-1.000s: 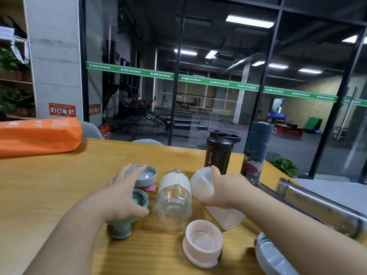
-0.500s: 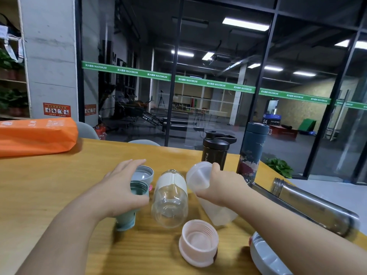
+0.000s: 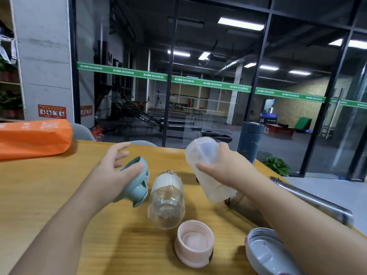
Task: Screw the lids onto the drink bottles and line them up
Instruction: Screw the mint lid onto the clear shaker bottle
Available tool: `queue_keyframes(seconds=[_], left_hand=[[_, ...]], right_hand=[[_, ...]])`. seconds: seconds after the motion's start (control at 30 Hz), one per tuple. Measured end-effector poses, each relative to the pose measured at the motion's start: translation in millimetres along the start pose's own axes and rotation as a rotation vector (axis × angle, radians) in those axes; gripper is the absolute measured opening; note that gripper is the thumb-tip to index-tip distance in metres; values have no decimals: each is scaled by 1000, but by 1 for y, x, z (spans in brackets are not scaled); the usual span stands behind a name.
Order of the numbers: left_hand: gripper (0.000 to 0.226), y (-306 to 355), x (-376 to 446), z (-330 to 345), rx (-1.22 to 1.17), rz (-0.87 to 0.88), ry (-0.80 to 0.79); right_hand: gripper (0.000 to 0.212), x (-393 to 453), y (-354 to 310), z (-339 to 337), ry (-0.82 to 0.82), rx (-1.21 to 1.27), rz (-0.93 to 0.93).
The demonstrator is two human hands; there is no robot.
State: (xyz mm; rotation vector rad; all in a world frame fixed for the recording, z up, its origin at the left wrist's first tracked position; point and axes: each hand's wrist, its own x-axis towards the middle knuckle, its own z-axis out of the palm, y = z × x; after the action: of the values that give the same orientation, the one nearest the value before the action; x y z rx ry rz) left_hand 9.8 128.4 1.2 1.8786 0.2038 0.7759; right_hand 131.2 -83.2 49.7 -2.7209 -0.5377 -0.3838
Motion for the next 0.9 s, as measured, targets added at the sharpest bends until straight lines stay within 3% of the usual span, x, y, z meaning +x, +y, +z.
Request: queue_keyframes(seconds=[0.1,0.2,0.33,0.43,0.53,0.63,0.8,0.9], left_hand=[[54,10,-2,5,-312,-64,18],[34,21,-7,12,-700,-171,-35],[38,33,-14,28,-1009,-273,-121],[45,35,-19,40,-1127,-329,-216],[81,31,-22,49,-1237,-382,-284],[88,29,-24,57,-1321,-400,-286],[105,32,-27,65,-1434,-425,-128],[91,34,-27,71,-1413,-456,-7]], right_hand=[[76,0,6,-5,48,149,-21],[92,-2,15,-11,95,388,-104],[98,-9,26,-17,231,562,-209],[98,-11,30,-17,278,577,-234],[99,-14,34,-15,290,540,-257],[99,-19,41,-13,315,489,-288],[94,-29,60,-14,336,480,-300],[92,-33,69,-16,332,463,-315]])
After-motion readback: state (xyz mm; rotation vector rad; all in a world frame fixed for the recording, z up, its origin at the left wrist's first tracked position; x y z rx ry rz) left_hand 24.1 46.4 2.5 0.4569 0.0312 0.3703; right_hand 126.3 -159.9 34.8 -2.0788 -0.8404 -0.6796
